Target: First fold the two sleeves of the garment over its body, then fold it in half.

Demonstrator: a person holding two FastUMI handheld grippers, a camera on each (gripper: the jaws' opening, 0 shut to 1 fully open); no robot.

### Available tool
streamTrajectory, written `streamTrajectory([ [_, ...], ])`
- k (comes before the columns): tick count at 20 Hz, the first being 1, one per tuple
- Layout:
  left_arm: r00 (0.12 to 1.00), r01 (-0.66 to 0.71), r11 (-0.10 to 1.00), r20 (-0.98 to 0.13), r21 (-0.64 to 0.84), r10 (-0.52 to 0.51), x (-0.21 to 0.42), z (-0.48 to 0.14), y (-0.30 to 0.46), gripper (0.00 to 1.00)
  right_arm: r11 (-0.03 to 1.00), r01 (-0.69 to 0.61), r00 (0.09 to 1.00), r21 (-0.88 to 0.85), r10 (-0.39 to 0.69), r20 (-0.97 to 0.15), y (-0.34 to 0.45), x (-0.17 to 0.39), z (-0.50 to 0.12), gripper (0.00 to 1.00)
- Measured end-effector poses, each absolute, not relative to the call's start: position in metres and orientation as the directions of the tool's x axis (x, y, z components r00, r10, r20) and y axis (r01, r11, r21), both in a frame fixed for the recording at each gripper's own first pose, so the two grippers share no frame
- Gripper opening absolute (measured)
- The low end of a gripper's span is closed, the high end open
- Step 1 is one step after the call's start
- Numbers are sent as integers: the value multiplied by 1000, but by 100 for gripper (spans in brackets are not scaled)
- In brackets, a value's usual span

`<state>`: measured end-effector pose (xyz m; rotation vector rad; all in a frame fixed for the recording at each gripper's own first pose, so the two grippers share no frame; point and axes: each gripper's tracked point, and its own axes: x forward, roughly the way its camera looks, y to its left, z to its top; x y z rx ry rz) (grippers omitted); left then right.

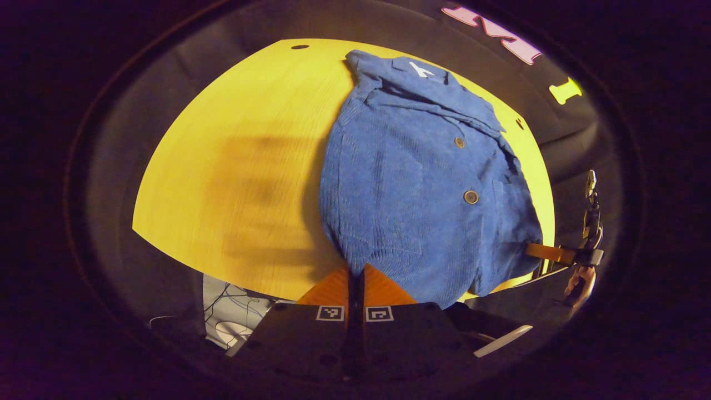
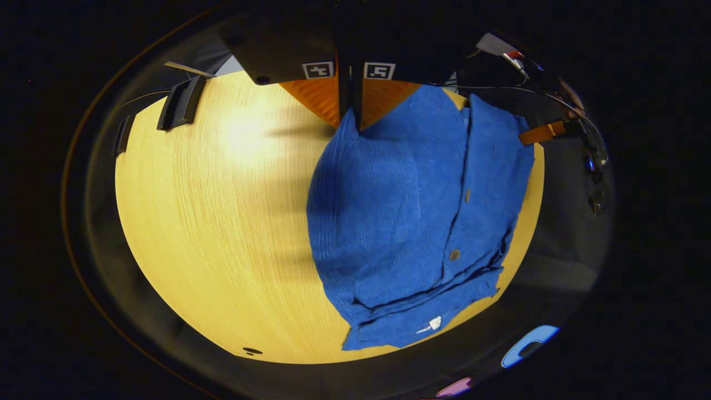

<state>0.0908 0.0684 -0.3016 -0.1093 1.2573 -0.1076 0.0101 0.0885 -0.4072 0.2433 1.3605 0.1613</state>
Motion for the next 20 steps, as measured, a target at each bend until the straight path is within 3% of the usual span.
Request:
streamTrajectory([
  [9,537,210,963,-803,-169,-258,164,-180,36,0,945,-44,482,323,303,-822,127,117,-276,5],
  [13,613,215,971,-759,-104,-218,212,-128,53,0,953,-76,578,295,283,-765,136,168,-226,5],
  [17,639,200,960,-717,-197,-281,271,-87,45,0,955,-58,649,292,259,-716,144,250,-199,5],
  [20,607,129,958,-743,-256,-280,321,-85,47,0,943,-35,613,331,282,-738,154,315,-206,4],
])
